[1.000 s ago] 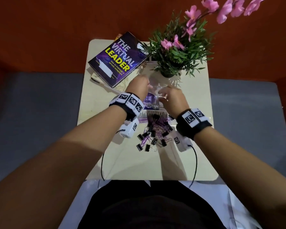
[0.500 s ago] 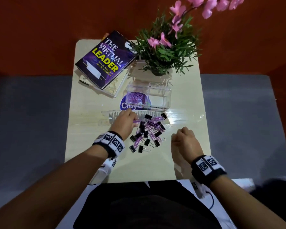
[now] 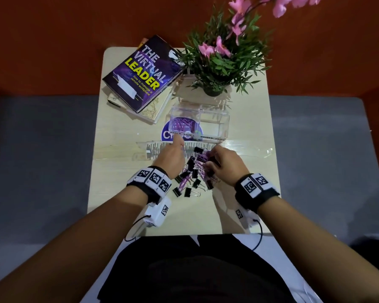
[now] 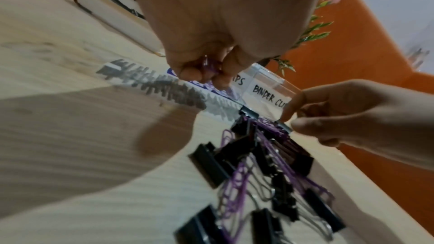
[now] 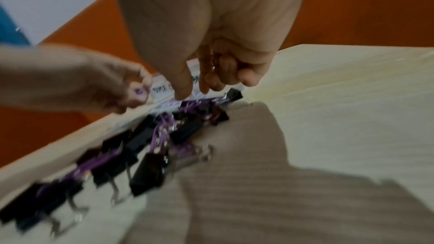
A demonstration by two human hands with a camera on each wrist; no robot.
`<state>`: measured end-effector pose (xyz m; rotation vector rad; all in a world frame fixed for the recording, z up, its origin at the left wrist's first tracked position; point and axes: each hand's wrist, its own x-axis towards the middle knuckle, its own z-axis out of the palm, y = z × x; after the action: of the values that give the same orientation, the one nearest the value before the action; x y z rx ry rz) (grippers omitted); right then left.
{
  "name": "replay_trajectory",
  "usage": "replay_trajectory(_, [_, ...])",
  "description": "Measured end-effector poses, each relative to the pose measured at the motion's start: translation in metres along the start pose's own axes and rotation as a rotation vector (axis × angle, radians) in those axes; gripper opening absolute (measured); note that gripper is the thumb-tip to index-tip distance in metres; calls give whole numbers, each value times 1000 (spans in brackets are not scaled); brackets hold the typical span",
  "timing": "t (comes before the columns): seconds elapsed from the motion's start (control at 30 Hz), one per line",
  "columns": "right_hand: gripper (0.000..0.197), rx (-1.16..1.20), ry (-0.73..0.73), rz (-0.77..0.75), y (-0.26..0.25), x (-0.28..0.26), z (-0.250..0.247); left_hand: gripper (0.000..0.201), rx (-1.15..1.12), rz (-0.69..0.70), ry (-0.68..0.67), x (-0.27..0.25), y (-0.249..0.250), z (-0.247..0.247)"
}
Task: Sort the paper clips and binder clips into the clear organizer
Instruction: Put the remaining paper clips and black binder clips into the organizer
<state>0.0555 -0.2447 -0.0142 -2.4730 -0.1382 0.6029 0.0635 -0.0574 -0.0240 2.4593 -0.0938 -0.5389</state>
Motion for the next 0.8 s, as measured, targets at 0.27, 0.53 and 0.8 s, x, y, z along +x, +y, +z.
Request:
replay_trajectory(0.27, [4,2,74,44,0,5,18,21,243,53,-120,7,14,12])
replay_trajectory(0.53, [19,281,125,182,-6,6,0,12,63,-53,-106,8,6,-6])
replay_trajectory(0.8, [12,41,243,-78,-78,55,-51,14,-79,-31,172,16,8,-64])
